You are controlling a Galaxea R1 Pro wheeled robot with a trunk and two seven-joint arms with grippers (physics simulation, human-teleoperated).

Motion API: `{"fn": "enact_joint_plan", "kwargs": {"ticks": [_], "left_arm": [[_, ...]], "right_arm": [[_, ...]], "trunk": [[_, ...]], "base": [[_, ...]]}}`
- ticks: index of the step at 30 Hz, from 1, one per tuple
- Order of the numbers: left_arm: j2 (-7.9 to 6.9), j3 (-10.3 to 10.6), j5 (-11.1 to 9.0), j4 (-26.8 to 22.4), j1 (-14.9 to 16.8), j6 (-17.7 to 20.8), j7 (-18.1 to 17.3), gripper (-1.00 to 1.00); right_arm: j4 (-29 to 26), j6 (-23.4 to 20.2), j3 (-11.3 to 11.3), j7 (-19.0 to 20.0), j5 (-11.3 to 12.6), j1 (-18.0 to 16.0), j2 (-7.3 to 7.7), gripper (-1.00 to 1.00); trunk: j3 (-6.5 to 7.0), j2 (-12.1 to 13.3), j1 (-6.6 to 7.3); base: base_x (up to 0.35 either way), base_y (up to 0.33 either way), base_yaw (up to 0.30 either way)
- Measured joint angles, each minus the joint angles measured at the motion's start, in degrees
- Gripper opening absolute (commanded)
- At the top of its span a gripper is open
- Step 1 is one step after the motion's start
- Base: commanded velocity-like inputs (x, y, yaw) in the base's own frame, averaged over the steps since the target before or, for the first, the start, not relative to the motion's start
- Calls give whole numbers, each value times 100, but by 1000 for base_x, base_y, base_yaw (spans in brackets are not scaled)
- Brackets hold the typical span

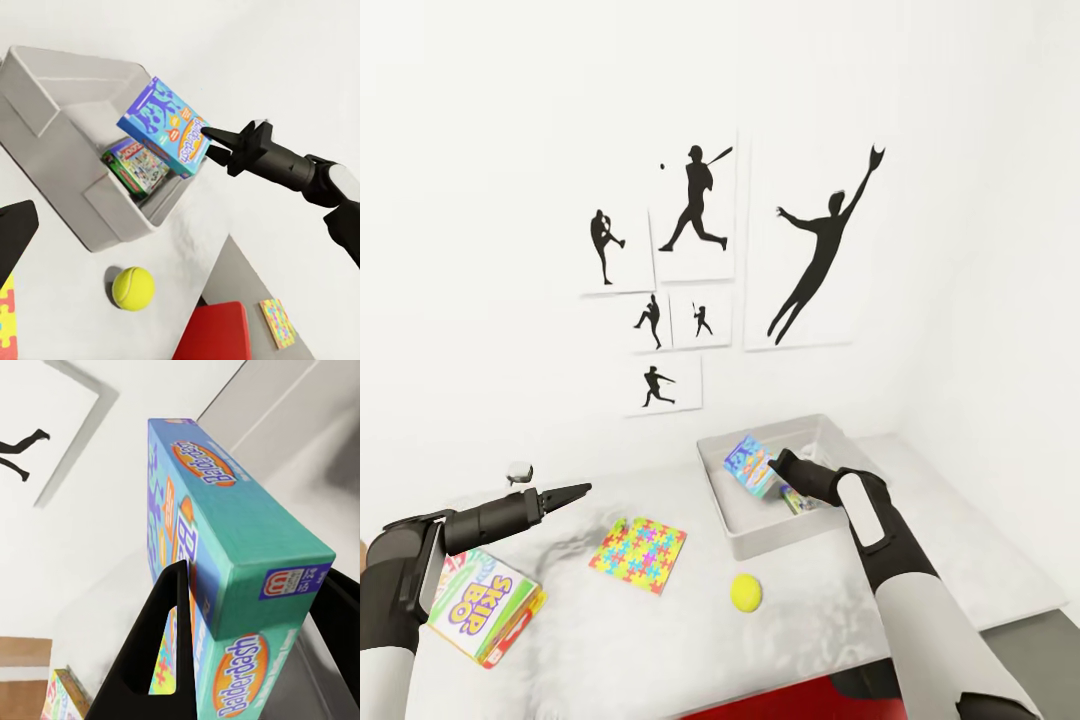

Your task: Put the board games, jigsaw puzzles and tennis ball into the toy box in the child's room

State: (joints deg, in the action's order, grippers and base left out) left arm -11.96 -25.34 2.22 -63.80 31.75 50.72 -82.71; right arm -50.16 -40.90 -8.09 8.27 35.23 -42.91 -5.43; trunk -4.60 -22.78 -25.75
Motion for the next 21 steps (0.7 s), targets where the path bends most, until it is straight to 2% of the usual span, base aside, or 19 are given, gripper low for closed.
{"fn": "enact_joint_plan", "kwargs": {"ticks": [16, 19, 21], "left_arm": [[0, 0, -5, 0, 0, 0, -7, 100], [0, 1, -7, 0, 0, 0, -7, 100], [0, 1, -7, 0, 1, 0, -7, 100]], "right_arm": [[250, 24, 88, -3, -17, 0, -16, -100], [266, 243, 148, 2, -7, -1, -30, -100], [334, 469, 265, 5, -9, 0, -46, -100]], "trunk": [[-148, 0, 0], [-175, 0, 0], [-194, 0, 0]], "base": [[0, 0, 0], [0, 0, 0], [0, 0, 0]]}}
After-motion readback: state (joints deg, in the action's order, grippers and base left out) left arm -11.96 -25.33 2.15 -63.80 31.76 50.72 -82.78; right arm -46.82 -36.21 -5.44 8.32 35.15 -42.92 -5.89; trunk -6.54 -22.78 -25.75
